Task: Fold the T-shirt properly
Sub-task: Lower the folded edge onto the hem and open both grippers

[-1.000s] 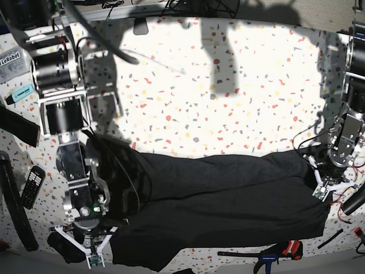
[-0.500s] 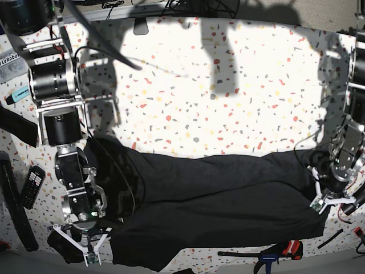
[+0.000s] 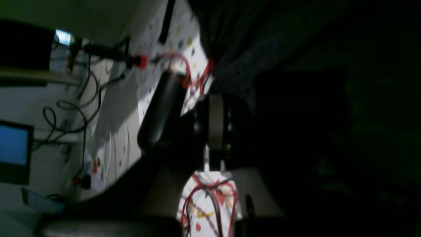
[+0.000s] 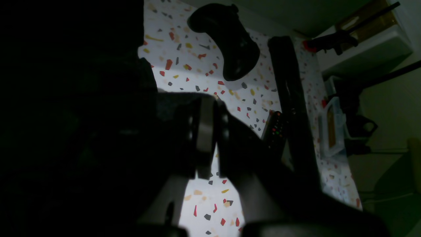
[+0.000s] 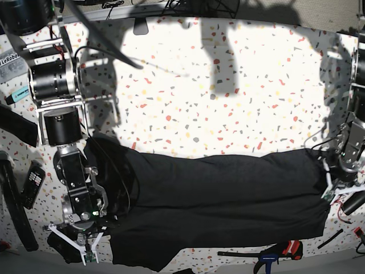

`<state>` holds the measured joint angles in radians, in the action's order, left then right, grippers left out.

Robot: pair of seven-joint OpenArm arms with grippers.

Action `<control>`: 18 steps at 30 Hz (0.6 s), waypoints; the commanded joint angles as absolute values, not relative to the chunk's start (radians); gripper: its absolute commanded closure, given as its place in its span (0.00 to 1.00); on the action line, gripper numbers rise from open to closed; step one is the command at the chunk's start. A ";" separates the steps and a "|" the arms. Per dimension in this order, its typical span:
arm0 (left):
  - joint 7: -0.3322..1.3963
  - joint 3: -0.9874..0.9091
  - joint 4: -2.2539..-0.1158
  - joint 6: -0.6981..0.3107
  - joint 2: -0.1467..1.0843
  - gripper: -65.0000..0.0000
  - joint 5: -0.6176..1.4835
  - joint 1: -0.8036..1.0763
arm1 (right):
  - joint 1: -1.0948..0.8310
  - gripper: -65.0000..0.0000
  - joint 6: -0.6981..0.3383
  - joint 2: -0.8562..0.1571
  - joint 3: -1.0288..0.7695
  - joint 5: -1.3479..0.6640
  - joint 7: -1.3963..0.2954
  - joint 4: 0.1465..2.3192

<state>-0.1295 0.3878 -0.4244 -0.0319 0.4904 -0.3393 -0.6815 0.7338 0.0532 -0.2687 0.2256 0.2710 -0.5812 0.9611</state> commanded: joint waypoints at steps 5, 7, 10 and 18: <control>-0.221 0.383 -0.398 -0.011 0.508 1.00 -0.332 -0.715 | 0.776 1.00 0.070 -0.277 0.222 0.292 -0.547 0.977; -0.236 0.383 -0.398 -0.011 0.507 1.00 -0.332 -0.715 | 0.776 1.00 0.070 -0.277 0.222 0.292 -0.543 0.977; -0.248 0.383 -0.398 -0.011 0.507 1.00 -0.332 -0.718 | 0.775 1.00 0.069 -0.277 0.222 0.291 -0.527 0.977; -0.256 0.383 -0.398 -0.012 0.507 1.00 -0.332 -0.717 | 0.775 1.00 0.067 -0.277 0.222 0.284 -0.462 0.977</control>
